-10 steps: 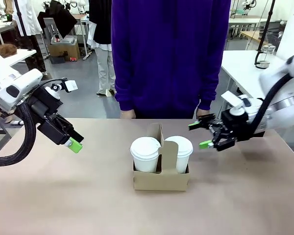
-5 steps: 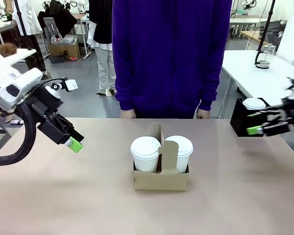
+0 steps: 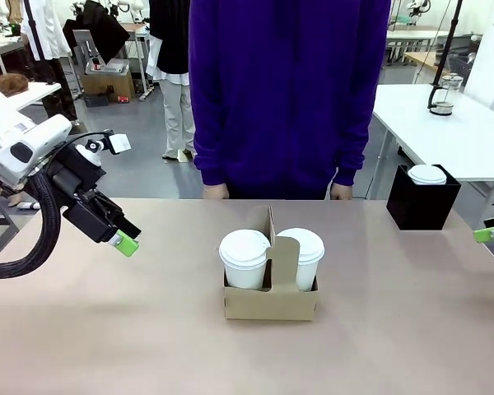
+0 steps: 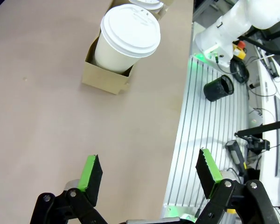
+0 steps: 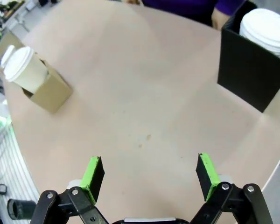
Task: Pour a drink into a cup and package it in a carrier.
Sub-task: Insert the held 600 ml Paper Cup into the Cup Carrier.
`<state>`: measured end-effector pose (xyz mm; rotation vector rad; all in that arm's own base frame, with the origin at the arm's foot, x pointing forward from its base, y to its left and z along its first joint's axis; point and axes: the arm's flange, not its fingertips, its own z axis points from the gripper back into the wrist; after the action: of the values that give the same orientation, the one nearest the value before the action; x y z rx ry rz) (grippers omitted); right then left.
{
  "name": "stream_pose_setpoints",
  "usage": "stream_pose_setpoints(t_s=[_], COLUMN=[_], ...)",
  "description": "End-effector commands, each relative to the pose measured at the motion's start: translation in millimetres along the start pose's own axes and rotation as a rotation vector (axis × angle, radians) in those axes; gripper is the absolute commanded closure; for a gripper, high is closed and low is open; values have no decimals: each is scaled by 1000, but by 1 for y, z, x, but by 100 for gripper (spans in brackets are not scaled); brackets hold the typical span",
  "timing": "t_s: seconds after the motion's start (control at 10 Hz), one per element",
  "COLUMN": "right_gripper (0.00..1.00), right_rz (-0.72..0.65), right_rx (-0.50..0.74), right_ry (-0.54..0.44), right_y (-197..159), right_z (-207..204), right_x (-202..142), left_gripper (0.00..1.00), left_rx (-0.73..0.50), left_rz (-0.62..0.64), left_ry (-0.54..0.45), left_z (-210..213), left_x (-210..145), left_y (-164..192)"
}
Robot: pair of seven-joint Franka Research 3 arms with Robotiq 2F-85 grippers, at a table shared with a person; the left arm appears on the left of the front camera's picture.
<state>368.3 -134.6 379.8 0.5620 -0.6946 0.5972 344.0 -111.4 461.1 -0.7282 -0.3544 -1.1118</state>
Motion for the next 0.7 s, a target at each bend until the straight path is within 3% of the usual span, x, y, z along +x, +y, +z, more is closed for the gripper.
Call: stream_pose_setpoints(t_s=[0.0,0.6], right_gripper=[0,0], right_rz=[9,9], right_rx=[-8,-8], right_ry=[1,1], right_y=[-2,-2], right_z=[4,4], right_x=[4,4], left_gripper=[0,0], left_rx=[-1,-1], left_rz=[-8,-8], left_ry=[9,9], left_z=[2,2], left_x=[0,0], left_y=[2,2])
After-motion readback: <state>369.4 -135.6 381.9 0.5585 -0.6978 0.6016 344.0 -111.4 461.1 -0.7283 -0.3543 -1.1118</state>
